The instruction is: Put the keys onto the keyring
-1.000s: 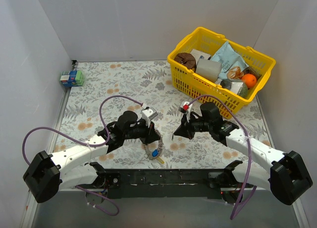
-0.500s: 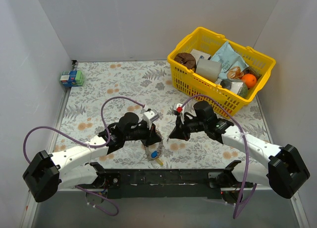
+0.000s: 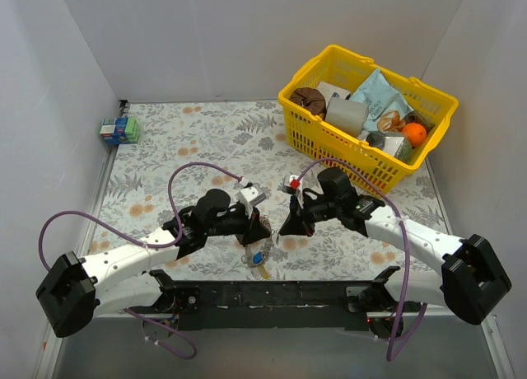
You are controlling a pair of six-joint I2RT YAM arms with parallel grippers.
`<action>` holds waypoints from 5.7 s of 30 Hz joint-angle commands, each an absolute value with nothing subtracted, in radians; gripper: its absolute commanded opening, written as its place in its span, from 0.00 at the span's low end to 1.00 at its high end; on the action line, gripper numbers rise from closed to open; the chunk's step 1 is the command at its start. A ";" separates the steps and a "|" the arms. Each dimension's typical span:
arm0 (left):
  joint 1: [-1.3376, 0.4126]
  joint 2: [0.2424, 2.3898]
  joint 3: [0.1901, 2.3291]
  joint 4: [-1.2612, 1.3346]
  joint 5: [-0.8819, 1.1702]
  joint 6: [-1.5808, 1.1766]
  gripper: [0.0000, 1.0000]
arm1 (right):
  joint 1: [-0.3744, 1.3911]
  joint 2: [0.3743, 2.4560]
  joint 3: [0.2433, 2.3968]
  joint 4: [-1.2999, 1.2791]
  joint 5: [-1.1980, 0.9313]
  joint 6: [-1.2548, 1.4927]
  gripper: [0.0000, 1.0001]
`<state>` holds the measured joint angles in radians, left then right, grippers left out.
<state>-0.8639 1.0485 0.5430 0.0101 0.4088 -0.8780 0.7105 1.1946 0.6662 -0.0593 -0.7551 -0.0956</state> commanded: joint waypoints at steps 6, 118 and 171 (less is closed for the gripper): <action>-0.877 1.031 0.537 0.043 0.419 -0.864 0.00 | 0.733 1.207 0.732 -0.077 -0.788 -0.123 0.01; -0.922 0.973 0.534 0.023 0.374 -0.822 0.00 | 0.764 1.235 0.723 -0.064 -0.707 -0.103 0.01; -0.931 0.838 0.448 0.127 0.408 -0.775 0.00 | 0.764 0.960 0.568 0.147 -0.814 -0.146 0.85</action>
<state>-0.9253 0.8715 0.4522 0.0692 0.3752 -0.7952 0.7624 0.9752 0.5877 0.0441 -0.7414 -0.1268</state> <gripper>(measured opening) 0.021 0.877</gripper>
